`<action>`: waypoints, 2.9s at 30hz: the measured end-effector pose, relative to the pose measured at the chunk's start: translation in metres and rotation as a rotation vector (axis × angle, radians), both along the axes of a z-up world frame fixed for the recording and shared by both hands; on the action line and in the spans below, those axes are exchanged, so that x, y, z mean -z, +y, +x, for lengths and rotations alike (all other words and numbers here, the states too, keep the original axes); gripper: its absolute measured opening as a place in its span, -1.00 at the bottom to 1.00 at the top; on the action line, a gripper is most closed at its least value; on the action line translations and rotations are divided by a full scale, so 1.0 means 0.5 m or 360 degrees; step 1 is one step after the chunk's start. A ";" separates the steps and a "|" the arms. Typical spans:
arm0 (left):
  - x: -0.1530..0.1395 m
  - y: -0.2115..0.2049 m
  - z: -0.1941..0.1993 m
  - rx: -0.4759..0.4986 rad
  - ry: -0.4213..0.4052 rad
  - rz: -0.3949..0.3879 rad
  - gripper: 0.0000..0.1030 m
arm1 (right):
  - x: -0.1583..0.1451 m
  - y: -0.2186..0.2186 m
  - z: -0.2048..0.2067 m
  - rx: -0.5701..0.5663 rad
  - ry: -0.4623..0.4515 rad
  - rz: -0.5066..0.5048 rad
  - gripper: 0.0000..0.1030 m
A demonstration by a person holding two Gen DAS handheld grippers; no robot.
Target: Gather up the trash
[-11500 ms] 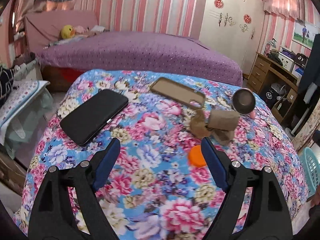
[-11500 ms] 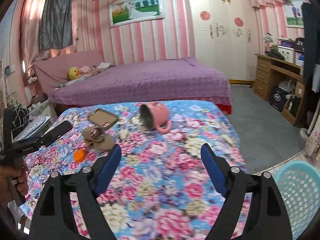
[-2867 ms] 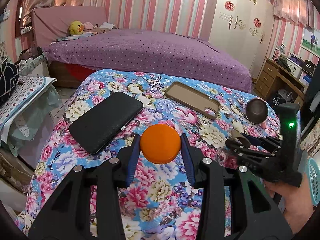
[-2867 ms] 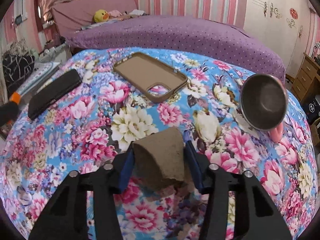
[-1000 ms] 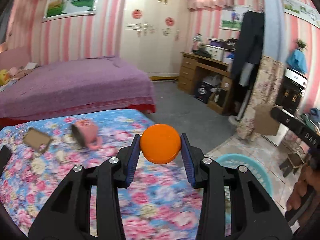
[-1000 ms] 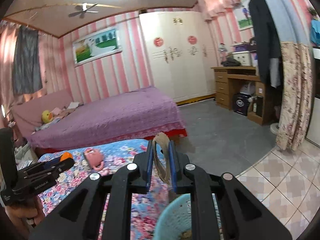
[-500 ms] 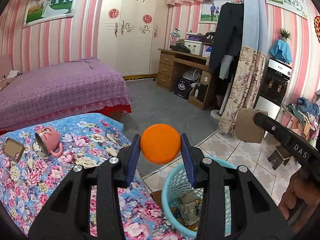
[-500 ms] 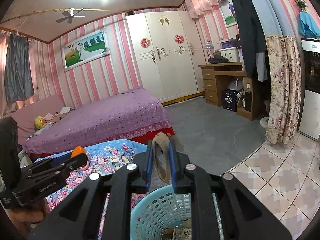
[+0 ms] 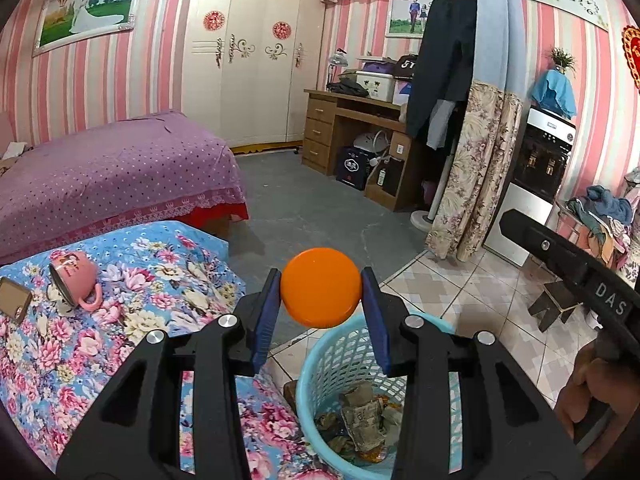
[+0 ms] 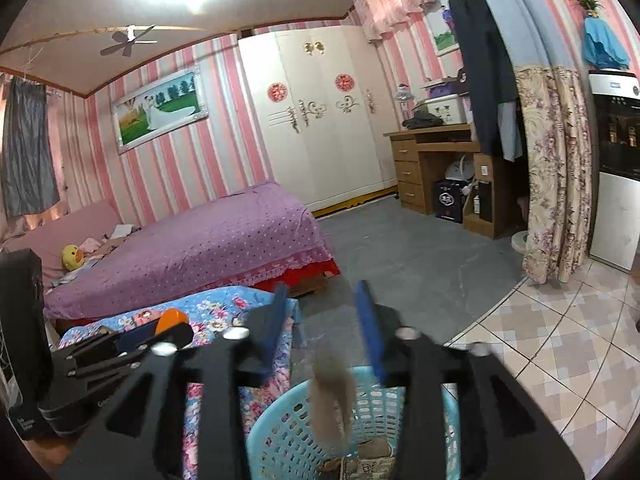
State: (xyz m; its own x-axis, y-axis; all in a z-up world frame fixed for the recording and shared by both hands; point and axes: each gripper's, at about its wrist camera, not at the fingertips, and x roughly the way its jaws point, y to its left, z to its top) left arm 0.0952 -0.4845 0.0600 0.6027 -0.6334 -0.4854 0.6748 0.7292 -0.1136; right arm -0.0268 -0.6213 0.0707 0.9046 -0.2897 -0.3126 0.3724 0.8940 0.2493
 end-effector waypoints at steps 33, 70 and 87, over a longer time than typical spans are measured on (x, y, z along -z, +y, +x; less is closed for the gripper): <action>0.017 0.535 -0.087 -0.0546 -0.0255 0.0161 0.90 | -0.039 0.209 0.093 -0.0200 -0.0075 -0.0113 0.91; 0.158 0.929 -0.234 -0.1084 -0.0248 -0.0005 0.90 | 0.165 0.552 0.004 -0.0540 0.0140 -0.0359 0.91; 0.163 0.900 -0.236 -0.1051 -0.0253 0.0069 0.90 | 0.161 0.569 -0.013 -0.0546 0.0123 -0.0443 0.91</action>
